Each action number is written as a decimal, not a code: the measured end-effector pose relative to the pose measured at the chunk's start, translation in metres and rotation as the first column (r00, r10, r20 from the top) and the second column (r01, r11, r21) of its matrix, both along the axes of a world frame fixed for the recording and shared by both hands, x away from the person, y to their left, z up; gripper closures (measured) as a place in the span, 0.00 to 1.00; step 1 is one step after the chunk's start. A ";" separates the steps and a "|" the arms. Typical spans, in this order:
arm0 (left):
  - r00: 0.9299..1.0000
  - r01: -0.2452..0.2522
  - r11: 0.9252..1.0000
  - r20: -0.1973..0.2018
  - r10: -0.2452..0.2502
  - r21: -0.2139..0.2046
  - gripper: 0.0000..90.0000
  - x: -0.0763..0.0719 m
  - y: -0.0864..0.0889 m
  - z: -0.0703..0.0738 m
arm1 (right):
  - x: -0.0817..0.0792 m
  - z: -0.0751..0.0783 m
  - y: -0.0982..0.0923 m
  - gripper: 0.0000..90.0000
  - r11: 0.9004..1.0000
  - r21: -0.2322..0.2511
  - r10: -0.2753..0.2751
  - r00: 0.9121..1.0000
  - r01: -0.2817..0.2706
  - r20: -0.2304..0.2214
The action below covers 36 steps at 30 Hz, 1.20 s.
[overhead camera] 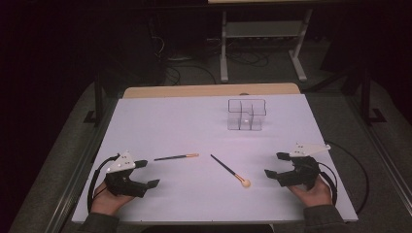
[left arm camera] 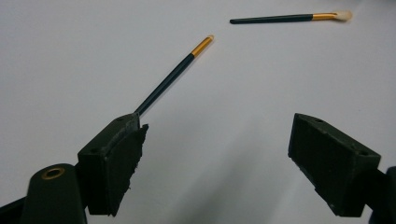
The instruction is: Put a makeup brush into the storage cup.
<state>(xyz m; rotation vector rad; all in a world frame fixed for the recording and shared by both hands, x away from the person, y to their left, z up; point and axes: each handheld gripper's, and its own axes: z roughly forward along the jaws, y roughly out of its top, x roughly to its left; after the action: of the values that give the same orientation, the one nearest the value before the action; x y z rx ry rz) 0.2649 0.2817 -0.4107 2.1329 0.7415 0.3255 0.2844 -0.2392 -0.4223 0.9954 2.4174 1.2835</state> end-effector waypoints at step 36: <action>0.999 0.053 0.998 0.006 -0.053 0.040 0.24 0.009 -0.002 0.027 | 0.002 0.000 0.001 0.19 1.000 -0.009 0.006 1.000 -0.006 0.007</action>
<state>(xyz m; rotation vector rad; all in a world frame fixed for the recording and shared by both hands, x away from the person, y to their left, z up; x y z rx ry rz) 0.2740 0.2794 -0.3840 2.1835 0.6783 0.3211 0.2865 -0.2384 -0.4219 0.9812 2.4204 1.2753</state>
